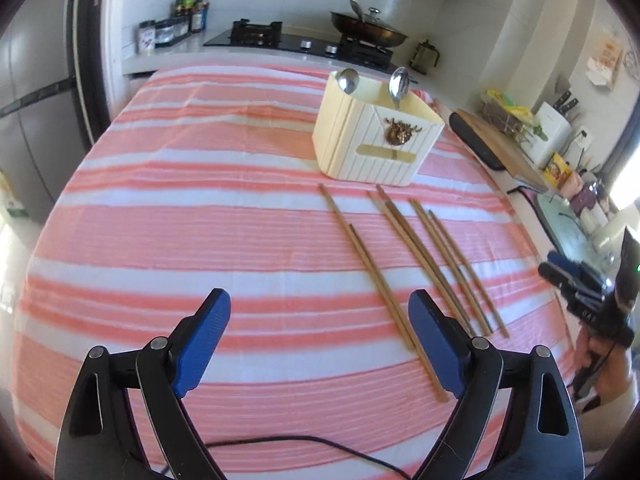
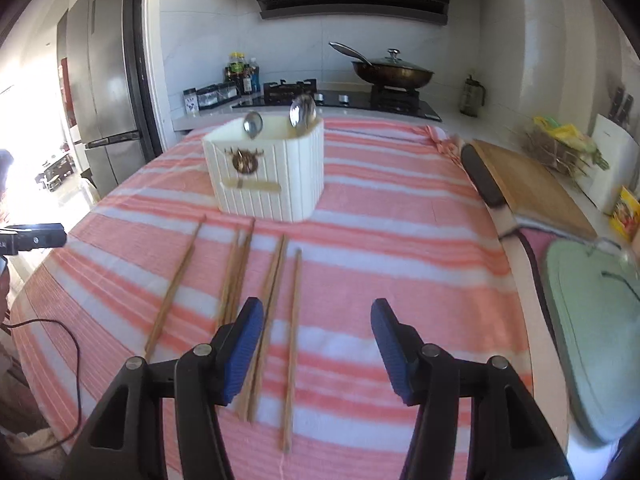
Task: Organize utensils
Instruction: 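Open both grippers to drop the spoons into the holder, then withdraw both tools from the holder back over the chopsticks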
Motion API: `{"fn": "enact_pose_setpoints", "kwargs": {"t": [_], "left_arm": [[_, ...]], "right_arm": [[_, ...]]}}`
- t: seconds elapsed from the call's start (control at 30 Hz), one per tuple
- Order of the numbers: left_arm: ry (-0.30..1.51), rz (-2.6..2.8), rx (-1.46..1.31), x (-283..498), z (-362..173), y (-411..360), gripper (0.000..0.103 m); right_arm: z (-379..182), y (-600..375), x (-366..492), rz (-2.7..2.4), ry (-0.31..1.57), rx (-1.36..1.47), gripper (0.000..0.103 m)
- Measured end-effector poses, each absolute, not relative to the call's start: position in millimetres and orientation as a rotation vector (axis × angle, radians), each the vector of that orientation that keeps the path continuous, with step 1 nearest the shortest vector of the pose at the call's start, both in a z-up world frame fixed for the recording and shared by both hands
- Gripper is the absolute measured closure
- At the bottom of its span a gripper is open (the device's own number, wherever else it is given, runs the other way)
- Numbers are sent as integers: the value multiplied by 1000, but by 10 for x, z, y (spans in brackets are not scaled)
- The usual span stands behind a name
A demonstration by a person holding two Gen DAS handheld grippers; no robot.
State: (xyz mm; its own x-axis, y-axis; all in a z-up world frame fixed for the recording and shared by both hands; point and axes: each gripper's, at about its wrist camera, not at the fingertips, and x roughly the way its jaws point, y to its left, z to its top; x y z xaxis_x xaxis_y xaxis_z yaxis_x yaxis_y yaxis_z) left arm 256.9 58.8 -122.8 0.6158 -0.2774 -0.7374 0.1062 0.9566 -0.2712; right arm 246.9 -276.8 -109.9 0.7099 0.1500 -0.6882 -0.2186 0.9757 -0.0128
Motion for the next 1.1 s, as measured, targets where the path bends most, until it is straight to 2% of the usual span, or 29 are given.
{"fn": "enact_pose_setpoints", "kwargs": {"t": [0.1,0.27,0.6,0.67,0.77,0.9,1.1], "left_arm": [[856,-170,-269,2512,-1360,531,10],[842,-96,-214,2504,-1642,387,10],[900,-19,-176,2637,-2071,323,10],[919,-21,-197,2685,-2114,365,10],[914,-21,-188,2690,-2139,383,10],[921,-33,-164,2715,-2165,331,4],[948,-9,-64,2719,-2216,204,1]], "right_arm": [[-1351,-2892,2225,143,773,-104,46],[-1622,-3030,2062,64,811,-93,46],[-1790,-2982,1948,41,841,-81,45],[-1793,-2992,1986,38,842,-79,41],[-1838,-3022,2057,29,857,-77,40],[-1972,-3092,2111,10,903,-49,40],[-1981,-3113,2099,11,891,-28,39]]}}
